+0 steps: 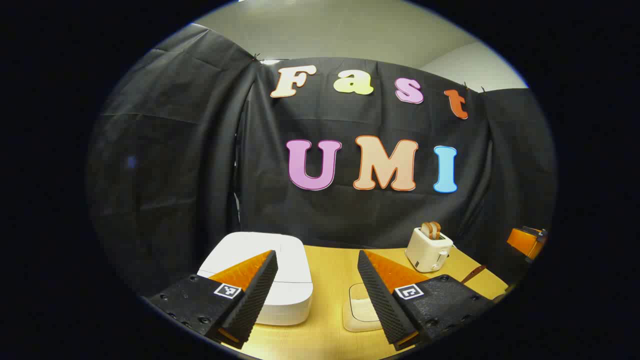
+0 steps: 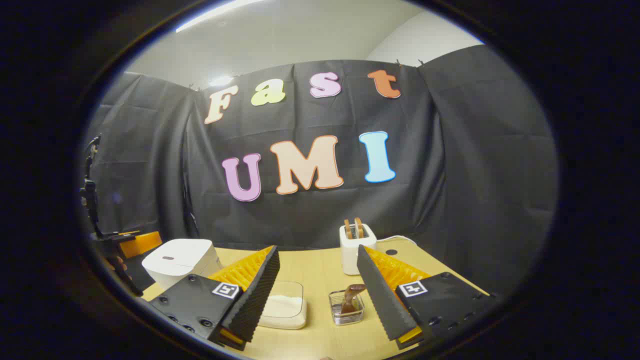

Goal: Close the left gripper, press the button to open the rice cooker; take a wooden spoon from the chopstick holder with the right hand, scoop a spoonful of rice and pour it into the rice cooker, then put the wooden spoon back into the chopstick holder.

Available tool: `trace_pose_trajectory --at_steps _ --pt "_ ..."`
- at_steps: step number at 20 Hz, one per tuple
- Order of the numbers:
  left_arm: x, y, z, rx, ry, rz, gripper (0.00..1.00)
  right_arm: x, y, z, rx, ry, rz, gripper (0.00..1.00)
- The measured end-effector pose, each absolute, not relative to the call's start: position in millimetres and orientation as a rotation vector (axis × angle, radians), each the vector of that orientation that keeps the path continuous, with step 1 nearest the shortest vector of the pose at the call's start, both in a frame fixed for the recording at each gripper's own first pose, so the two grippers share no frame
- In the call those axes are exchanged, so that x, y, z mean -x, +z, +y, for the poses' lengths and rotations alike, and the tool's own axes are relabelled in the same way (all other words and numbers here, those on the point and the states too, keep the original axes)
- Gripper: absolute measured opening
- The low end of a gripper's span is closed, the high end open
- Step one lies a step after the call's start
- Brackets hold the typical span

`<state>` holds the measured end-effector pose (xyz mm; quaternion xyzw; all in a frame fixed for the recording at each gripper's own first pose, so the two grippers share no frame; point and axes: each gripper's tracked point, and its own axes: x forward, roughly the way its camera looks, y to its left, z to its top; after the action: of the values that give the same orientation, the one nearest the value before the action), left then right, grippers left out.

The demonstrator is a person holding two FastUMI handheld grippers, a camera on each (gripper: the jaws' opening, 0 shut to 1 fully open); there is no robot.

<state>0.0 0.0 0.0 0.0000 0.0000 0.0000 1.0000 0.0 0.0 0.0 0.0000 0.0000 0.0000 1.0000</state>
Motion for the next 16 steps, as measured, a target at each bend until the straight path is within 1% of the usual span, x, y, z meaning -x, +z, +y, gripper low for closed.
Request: trace_pose_trajectory --at_steps 1,3,12,15,16 --pt "-0.7 -1.3 -4.7 0.015 -0.002 0.005 0.95 -7.6 3.4 -2.2 -0.004 0.005 0.002 0.99" --pt "-5.7 -0.3 -16.1 0.044 -0.009 0.006 0.95 -21.4 6.9 -6.4 -0.005 0.010 0.003 0.99" --pt "-13.7 -11.5 -42.6 0.058 -0.010 0.005 0.95 -33.0 -2.8 -32.2 -0.027 0.023 0.009 0.99" --pt "-14.3 -13.1 -43.6 0.054 0.010 -0.007 0.95 -36.0 -7.5 -40.3 -0.028 0.032 0.016 0.99" --pt "-13.9 -11.6 -42.0 0.050 0.020 -0.014 0.92 -36.3 -9.1 -42.0 -0.027 0.034 0.018 0.99"
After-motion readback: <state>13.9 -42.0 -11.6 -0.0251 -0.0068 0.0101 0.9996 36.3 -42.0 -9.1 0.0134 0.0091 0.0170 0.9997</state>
